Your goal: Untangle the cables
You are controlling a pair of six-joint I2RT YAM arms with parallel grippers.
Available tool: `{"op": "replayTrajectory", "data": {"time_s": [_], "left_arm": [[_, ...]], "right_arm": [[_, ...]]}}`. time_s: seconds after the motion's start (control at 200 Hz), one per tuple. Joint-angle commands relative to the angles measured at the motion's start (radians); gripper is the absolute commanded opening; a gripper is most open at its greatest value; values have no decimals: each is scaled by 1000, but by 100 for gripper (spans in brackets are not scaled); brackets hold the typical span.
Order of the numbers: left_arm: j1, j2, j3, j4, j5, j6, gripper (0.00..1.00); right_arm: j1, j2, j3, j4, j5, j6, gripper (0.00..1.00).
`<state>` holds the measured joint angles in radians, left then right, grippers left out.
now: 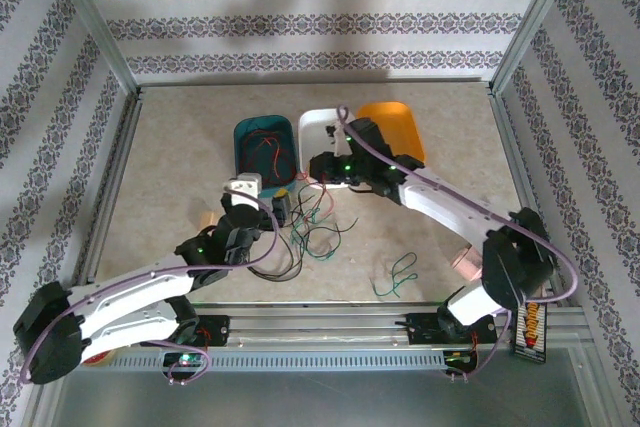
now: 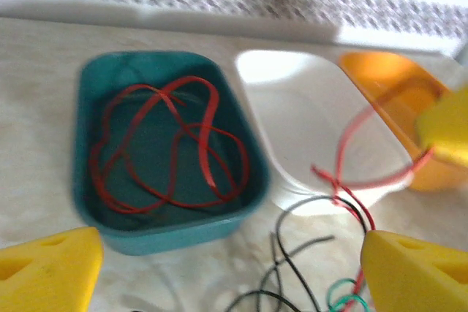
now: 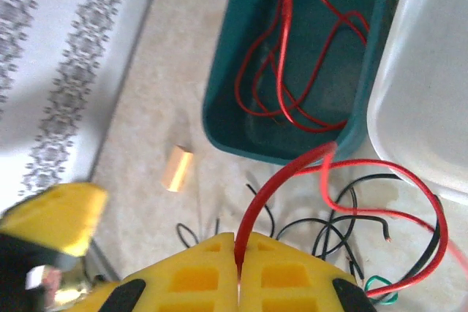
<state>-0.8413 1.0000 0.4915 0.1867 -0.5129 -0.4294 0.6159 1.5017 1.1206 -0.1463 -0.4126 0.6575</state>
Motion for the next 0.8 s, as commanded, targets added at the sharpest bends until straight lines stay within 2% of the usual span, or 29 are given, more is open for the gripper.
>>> {"op": "replayTrajectory", "data": {"time_s": [0.0, 0.235, 0.47, 0.675, 0.725, 0.795], "left_arm": [[13, 60, 41, 135, 174, 61, 92], [13, 146, 25, 228, 185, 20, 92], [14, 152, -29, 200, 52, -86, 92], [15, 154, -88, 188, 19, -166, 91], [15, 155, -95, 186, 19, -172, 91], [14, 154, -100, 185, 22, -175, 91]], "right_arm": [[-36, -73, -52, 23, -107, 17, 3], [-115, -259, -89, 71, -143, 57, 3], [-154, -373, -53, 127, -154, 59, 5], [-158, -414, -18, 166, -130, 40, 8], [-150, -418, -8, 131, -78, 5, 10], [-117, -420, 23, 2, 96, -86, 9]]}}
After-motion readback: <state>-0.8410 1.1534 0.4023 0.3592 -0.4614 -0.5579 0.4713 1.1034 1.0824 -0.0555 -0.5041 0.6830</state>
